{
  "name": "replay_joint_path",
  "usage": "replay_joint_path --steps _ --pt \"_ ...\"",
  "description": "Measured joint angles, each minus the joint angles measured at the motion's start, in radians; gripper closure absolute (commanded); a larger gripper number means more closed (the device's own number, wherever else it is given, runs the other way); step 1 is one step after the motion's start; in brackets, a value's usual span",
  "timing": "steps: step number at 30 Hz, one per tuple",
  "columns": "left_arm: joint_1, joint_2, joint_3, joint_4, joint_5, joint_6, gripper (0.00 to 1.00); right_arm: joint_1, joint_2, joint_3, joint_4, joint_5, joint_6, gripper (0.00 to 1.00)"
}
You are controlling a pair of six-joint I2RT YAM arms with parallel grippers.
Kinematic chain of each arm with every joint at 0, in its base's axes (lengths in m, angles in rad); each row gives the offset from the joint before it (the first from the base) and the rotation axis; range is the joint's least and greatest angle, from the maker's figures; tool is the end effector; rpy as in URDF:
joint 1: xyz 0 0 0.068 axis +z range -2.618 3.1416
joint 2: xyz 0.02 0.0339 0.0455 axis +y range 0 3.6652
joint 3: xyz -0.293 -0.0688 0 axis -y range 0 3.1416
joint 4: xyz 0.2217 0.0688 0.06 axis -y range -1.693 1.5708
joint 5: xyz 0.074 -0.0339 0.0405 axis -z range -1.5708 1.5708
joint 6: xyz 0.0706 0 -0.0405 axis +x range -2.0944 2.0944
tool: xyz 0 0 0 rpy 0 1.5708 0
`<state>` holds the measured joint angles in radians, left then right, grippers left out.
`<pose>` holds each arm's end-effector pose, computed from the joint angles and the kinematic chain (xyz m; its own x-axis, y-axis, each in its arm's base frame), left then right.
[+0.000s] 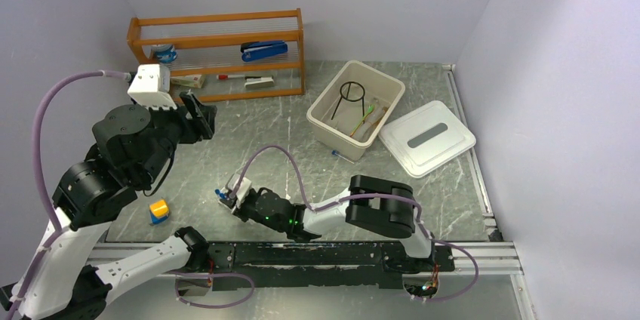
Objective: Organize the chemistry lab equipment
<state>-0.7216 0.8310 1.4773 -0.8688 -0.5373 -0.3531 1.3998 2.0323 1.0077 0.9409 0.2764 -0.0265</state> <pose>0.0949 -0.0354 0.4816 -0.2221 -0.2003 -0.9542 0.1236 0.9650 -0.2313 0.0970 0.4484 0.2057 0.0097 -0.0938 -0.9955 -0.9018 0.4293 -0.0492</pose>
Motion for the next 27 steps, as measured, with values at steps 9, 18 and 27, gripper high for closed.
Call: replay_joint_path --steps 9,18,27 --pt "0.000 -0.013 -0.014 -0.006 -0.011 -0.003 0.31 -0.003 0.024 0.000 0.047 -0.006 0.008 0.77" --pt "0.000 -0.014 -0.024 -0.006 -0.015 -0.003 0.31 -0.004 0.068 -0.010 0.064 -0.008 0.012 0.72" --pt "0.000 -0.014 -0.030 -0.006 -0.018 -0.003 0.31 -0.005 0.071 -0.029 0.064 -0.016 0.016 0.54"
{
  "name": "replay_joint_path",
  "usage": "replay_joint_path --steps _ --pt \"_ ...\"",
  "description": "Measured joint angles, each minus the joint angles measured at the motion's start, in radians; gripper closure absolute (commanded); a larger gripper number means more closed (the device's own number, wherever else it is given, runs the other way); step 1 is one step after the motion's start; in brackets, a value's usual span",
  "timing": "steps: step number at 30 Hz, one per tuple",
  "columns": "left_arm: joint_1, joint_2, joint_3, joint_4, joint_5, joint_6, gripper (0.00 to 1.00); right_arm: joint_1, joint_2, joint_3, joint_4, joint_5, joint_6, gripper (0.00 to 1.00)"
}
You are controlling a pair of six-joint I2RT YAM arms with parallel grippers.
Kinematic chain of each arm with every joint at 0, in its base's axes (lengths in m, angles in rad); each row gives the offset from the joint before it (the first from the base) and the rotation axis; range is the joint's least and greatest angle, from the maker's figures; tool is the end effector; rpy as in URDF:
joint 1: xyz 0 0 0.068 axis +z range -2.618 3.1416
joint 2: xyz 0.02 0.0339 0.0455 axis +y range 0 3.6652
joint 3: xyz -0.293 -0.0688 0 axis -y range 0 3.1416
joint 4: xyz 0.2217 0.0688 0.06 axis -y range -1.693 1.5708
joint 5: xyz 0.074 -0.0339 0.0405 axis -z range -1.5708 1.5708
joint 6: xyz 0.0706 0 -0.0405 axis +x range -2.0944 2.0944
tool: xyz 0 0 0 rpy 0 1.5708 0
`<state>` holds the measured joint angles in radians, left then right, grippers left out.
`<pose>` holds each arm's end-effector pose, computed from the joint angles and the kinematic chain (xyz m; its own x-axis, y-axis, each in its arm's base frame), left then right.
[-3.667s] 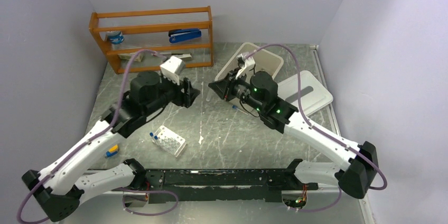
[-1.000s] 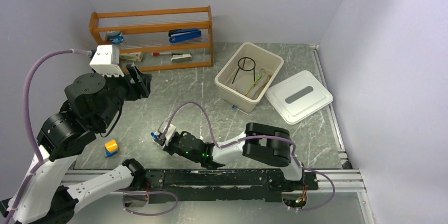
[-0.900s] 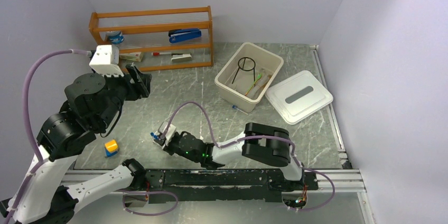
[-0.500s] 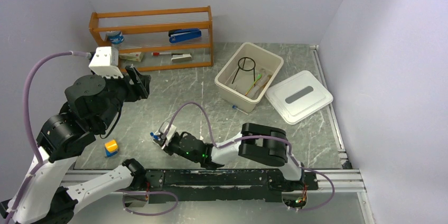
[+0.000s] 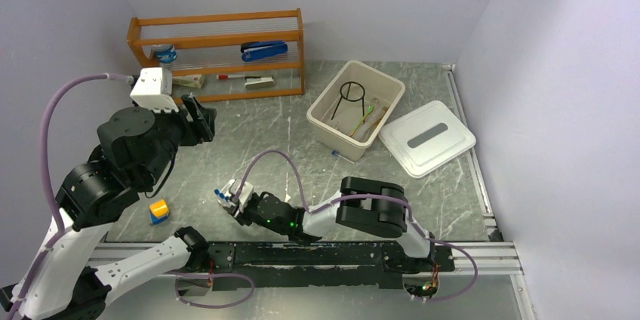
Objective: Organize the chemistry lab equipment
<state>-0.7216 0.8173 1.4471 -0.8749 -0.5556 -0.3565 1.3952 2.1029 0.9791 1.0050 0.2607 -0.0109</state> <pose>0.0947 -0.0337 0.4737 -0.2325 -0.1903 -0.9538 0.1024 0.9704 -0.2186 0.0982 0.4496 0.1752 -0.0108 -0.1213 -0.9926 -0.9068 0.4195 -0.0414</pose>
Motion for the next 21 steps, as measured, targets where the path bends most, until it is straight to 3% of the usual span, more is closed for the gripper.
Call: replay_joint_path --steps 7,15,21 --pt "0.000 -0.002 -0.005 0.000 -0.002 0.000 0.30 -0.001 -0.047 -0.006 -0.035 -0.010 0.039 0.38" --pt "0.000 0.005 -0.005 0.018 -0.002 0.011 0.29 -0.020 -0.263 -0.059 -0.121 -0.022 0.103 0.38" --pt "0.000 0.018 -0.013 0.097 -0.011 0.038 0.29 -0.097 -0.405 -0.063 -0.279 0.049 0.127 0.38"
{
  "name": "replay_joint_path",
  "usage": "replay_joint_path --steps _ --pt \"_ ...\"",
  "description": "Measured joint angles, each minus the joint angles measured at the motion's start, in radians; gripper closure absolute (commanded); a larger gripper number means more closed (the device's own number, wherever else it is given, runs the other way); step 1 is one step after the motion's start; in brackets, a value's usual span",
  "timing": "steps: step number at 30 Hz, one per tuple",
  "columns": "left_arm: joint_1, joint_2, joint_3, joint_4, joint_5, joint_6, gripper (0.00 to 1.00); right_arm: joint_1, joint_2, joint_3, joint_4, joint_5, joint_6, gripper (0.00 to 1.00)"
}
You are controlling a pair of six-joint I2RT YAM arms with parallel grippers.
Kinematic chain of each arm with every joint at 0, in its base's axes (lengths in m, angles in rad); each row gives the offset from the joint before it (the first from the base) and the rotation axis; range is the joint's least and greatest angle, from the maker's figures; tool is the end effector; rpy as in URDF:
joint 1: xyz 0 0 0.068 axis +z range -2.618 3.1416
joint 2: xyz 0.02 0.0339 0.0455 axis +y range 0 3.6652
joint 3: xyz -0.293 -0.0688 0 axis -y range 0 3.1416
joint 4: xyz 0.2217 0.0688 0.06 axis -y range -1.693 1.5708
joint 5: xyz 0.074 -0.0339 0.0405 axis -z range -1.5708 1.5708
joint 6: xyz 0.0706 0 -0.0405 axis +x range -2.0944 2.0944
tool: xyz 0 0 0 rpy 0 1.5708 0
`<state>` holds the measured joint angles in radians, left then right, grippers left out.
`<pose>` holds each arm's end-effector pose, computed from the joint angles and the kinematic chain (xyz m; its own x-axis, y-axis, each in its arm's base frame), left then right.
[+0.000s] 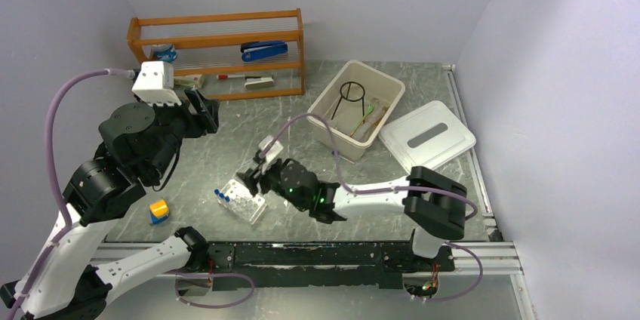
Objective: Organize the chemistry lab equipment
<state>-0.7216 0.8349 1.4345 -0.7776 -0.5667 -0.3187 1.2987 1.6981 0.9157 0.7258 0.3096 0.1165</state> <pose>0.1031 -0.0402 0.4817 -0.1766 -0.1967 -0.9644 0.1109 0.9696 -0.2181 0.1276 0.3773 0.2824 -0.1122 0.0097 -0.9936 -0.8282 0.5516 0.0989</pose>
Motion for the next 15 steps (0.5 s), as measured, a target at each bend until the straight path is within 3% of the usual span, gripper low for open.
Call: replay_joint_path --steps 9,15 --pt "0.000 -0.001 -0.109 0.108 -0.042 0.031 0.27 -0.212 -0.056 -0.010 -0.314 0.235 -0.055 0.44" --pt "0.000 -0.004 -0.164 0.132 -0.058 0.046 0.26 -0.282 -0.014 -0.036 -0.426 0.433 -0.145 0.49"
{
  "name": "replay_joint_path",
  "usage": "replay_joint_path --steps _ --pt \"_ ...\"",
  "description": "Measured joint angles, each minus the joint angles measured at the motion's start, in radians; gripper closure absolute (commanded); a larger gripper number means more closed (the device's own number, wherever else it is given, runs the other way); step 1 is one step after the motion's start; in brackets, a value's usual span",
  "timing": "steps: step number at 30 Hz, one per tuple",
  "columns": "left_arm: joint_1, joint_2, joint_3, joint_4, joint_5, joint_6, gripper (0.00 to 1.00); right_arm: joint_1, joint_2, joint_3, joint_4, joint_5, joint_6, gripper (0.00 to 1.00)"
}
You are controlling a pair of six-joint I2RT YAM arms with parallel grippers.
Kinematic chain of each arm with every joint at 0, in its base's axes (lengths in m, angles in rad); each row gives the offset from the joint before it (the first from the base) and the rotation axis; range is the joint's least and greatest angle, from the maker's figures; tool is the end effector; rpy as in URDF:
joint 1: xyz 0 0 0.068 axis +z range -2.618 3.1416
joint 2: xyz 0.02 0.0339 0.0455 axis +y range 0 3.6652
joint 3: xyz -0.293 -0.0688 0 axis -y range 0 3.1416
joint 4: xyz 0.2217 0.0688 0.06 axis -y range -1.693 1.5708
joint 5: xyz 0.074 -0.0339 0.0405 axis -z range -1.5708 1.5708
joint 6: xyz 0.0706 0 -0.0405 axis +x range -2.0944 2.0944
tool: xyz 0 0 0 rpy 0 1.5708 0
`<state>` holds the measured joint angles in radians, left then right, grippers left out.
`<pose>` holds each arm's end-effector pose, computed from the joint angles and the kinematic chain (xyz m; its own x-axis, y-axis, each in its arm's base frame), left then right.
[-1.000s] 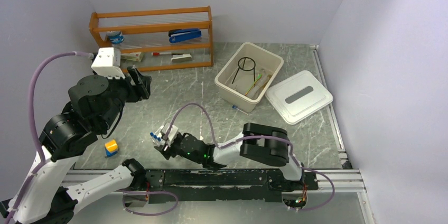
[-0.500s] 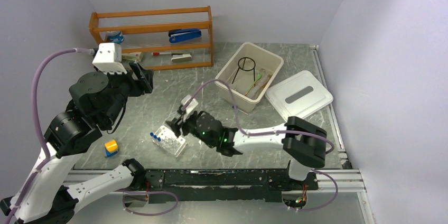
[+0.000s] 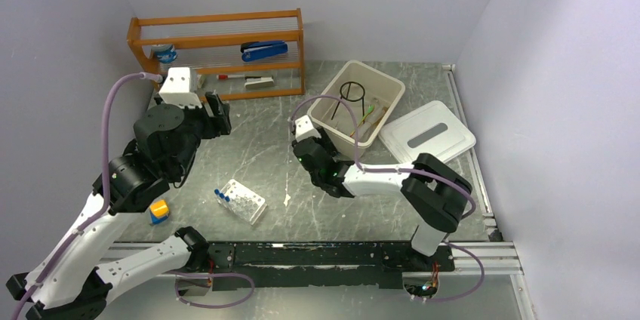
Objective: Organize the chemistry lab equipment
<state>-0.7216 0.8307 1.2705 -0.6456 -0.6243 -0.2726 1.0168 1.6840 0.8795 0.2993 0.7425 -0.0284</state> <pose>0.1218 -0.0522 0.4517 -0.1764 -0.1358 -0.9749 0.0612 0.9870 -0.1485 0.2302 0.2813 0.2255 -0.2456 -0.4367 -0.8654 -0.3224 0.8787 -0.3520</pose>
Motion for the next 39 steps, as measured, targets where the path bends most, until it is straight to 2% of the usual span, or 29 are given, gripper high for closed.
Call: replay_joint_path --steps 2,7,9,14,23,31,39 --pt "0.000 -0.004 -0.014 0.006 0.000 0.003 0.26 -0.006 0.016 -0.008 -0.011 0.046 -0.031 0.55" --pt "0.000 -0.007 -0.035 0.015 0.000 0.007 0.26 -0.010 0.109 -0.010 -0.005 0.118 -0.167 0.81" --pt "0.000 -0.007 -0.042 0.018 0.000 0.008 0.25 -0.010 0.164 0.002 -0.010 0.129 -0.237 0.86" --pt "0.000 -0.017 -0.055 0.023 0.000 0.008 0.25 -0.015 0.242 0.044 -0.056 0.125 -0.372 0.89" --pt "0.000 -0.035 -0.068 0.029 0.001 0.009 0.25 -0.049 0.284 0.121 -0.097 0.091 -0.488 0.91" --pt "0.000 -0.032 -0.072 0.035 0.004 0.008 0.25 -0.066 0.310 0.106 -0.137 0.091 -0.509 0.91" --pt "0.000 -0.011 -0.091 0.051 0.018 0.008 0.25 -0.075 0.232 0.039 -0.263 0.099 -0.459 0.91"
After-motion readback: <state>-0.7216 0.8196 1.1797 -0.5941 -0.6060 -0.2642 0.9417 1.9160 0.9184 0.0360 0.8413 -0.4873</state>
